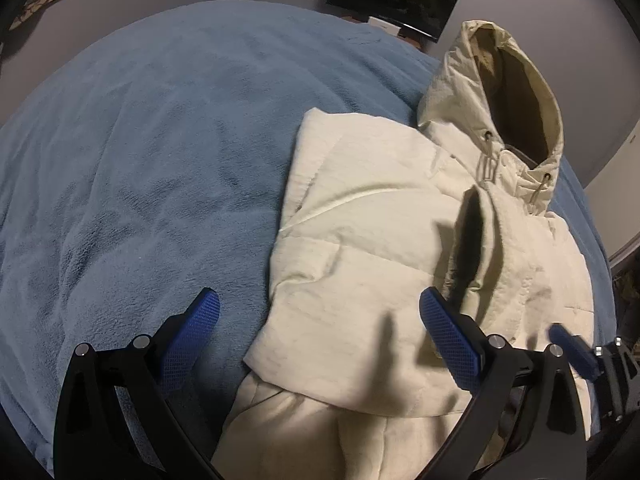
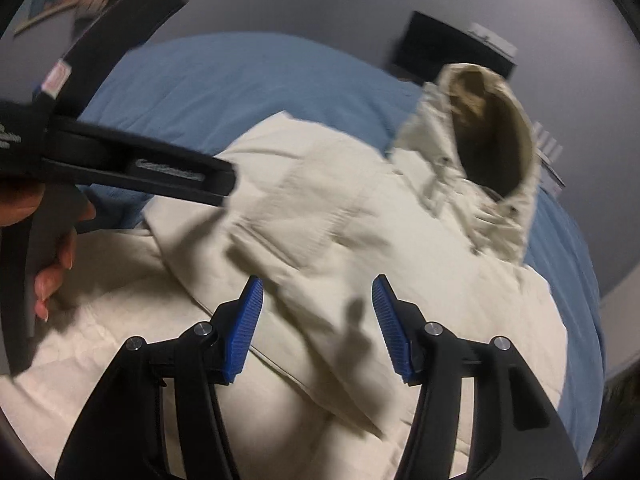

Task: Fold large clothes
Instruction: 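Grasp the folded sleeve cuff with the right gripper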

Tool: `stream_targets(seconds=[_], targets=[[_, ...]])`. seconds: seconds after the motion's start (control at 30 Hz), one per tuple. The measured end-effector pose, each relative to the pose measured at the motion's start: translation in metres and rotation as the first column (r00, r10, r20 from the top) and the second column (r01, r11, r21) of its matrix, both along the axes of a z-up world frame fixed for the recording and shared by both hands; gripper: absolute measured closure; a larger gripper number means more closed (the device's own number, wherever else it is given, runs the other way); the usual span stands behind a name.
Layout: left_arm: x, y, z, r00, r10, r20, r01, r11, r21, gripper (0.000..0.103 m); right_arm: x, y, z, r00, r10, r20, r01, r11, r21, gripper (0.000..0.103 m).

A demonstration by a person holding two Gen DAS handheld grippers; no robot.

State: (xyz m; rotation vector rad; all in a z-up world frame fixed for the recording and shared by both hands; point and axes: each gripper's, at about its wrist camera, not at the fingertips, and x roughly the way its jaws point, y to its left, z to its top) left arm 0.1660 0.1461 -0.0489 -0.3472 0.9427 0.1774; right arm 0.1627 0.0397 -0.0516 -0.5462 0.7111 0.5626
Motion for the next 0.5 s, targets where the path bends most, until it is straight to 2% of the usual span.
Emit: stream_targets(seconds=[0.07,0.17,0.2,0.23,0.3,0.5], targets=[[0.0,0.004,-0.003,1.0,0.013,-0.008,-0.014,1.0,-0.012,0.007,0.004,0.011,-0.009,1.0,0.005,-0.011,-0.005,1.0,-0.031,0.046],[0.0,0.01,-0.006,0.999,0.03,-0.014,-0.031,0.999,-0.041,0.007,0.009,0.018,-0.022,1.0,-0.016,0.019,0.018,0.995,-0.094,0.046],[0.0,0.01,-0.006,0.999,0.03,-0.013,-0.03,0.998,-0.047,0.007,0.01,0.016,-0.023,0.999,-0.03,0.038,0.034,0.994,-0.102,0.054],[0.0,0.01,-0.006,1.0,0.027,-0.012,-0.028,0.998,-0.049,0.007,0.012,0.013,-0.022,0.998,-0.041,0.049,0.046,0.995,-0.09,0.069],[0.0,0.008,-0.006,1.0,0.018,-0.006,-0.018,0.999,-0.048,0.007,0.014,0.003,-0.015,0.996,-0.067,0.051,0.069,0.997,-0.046,0.076],[-0.001,0.001,0.001,0.999,-0.008,0.032,0.009,1.0,-0.029,0.007,0.014,-0.041,0.024,0.985,-0.15,0.091,0.142,0.986,0.092,0.08]])
